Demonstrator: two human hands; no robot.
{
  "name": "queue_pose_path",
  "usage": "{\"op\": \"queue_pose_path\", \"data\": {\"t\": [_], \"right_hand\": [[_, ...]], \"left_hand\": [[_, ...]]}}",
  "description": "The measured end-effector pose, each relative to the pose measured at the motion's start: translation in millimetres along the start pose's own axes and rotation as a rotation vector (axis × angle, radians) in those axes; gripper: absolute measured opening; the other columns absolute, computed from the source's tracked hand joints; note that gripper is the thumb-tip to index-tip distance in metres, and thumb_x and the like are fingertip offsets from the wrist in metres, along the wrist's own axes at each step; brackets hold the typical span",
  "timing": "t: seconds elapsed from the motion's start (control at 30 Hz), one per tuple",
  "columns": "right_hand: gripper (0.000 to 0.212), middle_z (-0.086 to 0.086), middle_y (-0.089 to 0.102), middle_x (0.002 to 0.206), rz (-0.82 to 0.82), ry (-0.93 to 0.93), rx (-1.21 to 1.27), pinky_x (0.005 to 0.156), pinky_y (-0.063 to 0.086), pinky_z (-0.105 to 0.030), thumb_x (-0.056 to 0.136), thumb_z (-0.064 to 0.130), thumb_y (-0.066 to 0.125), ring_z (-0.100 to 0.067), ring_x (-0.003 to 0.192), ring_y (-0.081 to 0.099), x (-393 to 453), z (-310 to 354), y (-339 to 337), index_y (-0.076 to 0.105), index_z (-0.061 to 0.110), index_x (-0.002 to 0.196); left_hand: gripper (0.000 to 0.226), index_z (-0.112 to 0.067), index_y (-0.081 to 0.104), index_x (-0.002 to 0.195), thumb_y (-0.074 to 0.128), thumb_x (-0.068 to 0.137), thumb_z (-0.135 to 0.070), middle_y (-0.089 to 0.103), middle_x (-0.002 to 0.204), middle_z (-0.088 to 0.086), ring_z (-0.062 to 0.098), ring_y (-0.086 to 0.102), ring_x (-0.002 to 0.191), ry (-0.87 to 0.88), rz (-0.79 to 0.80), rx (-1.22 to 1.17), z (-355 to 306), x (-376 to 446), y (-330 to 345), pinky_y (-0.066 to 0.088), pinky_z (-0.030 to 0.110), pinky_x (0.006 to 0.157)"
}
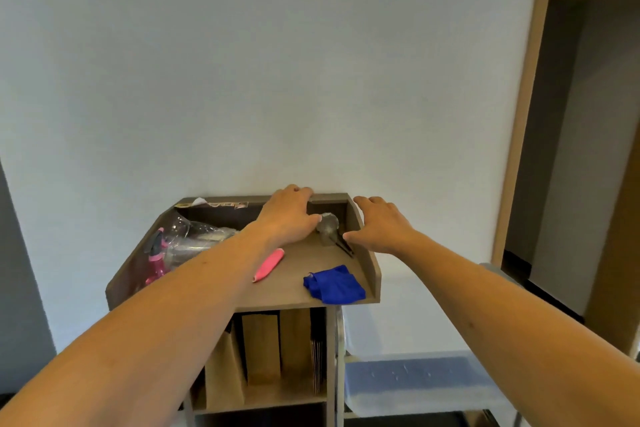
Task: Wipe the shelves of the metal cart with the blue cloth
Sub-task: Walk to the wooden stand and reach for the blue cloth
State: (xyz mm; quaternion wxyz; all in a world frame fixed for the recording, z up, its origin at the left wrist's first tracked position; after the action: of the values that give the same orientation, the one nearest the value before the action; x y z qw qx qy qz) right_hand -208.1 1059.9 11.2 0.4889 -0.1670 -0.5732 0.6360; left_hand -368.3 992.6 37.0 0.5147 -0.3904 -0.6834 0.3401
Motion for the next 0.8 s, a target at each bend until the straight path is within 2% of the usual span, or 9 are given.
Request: {"op": "queue_pose_path", "data": {"t": [0.2, 0.43, 0.57, 0.8], "right_hand": [[0.083, -0.011, 0.043, 0.148, 0.001, 0.027, -0.044, 0.099, 0.043, -0.044, 0.082, 0.050, 0.070, -0.034, 0.132, 0.041, 65, 1, 23, 0.033, 0.021, 0.150], [0.083, -0.011, 0.042, 0.150, 0.023, 0.010, -0.068, 0.101, 0.043, -0.045, 0.083, 0.049, 0.071, -0.034, 0.134, 0.040, 130, -9, 57, 0.033, 0.021, 0.151], [0.085, -0.011, 0.040, 0.152, 0.034, -0.024, -0.046, 0.104, 0.041, -0.045, 0.084, 0.048, 0.071, -0.034, 0.136, 0.038, 171, -24, 70, 0.028, 0.022, 0.154], [0.088, -0.009, 0.039, 0.153, 0.078, -0.076, -0.003, 0.108, 0.041, -0.047, 0.083, 0.054, 0.071, -0.033, 0.137, 0.038, 249, -69, 101, 0.029, 0.023, 0.153]], "left_hand": [[0.059, -0.021, 0.046, 0.141, 0.062, 0.089, -0.045, 0.051, 0.140, 0.006, 0.025, 0.048, 0.125, 0.036, 0.017, -0.052, 45, 65, 27, 0.043, 0.039, 0.098], [0.058, -0.021, 0.048, 0.139, 0.064, 0.089, -0.044, 0.052, 0.140, 0.005, 0.025, 0.050, 0.125, -0.035, 0.022, -0.125, 89, 121, 68, 0.041, 0.035, 0.096], [0.055, -0.021, 0.050, 0.137, 0.063, 0.089, -0.044, 0.053, 0.138, 0.005, 0.024, 0.051, 0.123, -0.049, 0.018, -0.095, 100, 159, 88, 0.042, 0.033, 0.095], [0.057, -0.022, 0.048, 0.139, 0.062, 0.089, -0.046, 0.051, 0.141, 0.005, 0.026, 0.048, 0.127, -0.095, 0.005, -0.039, 93, 229, 132, 0.042, 0.039, 0.101]]}}
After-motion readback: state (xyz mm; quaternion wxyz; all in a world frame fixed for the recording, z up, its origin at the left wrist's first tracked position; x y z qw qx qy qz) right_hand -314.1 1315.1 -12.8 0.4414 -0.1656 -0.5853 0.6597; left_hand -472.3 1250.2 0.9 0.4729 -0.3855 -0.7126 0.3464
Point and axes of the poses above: each hand's wrist, its own x-axis towards the middle knuckle, its own y-axis out of the palm, z = x × y, the point moved 8 cm from there along x, towards the middle knuckle
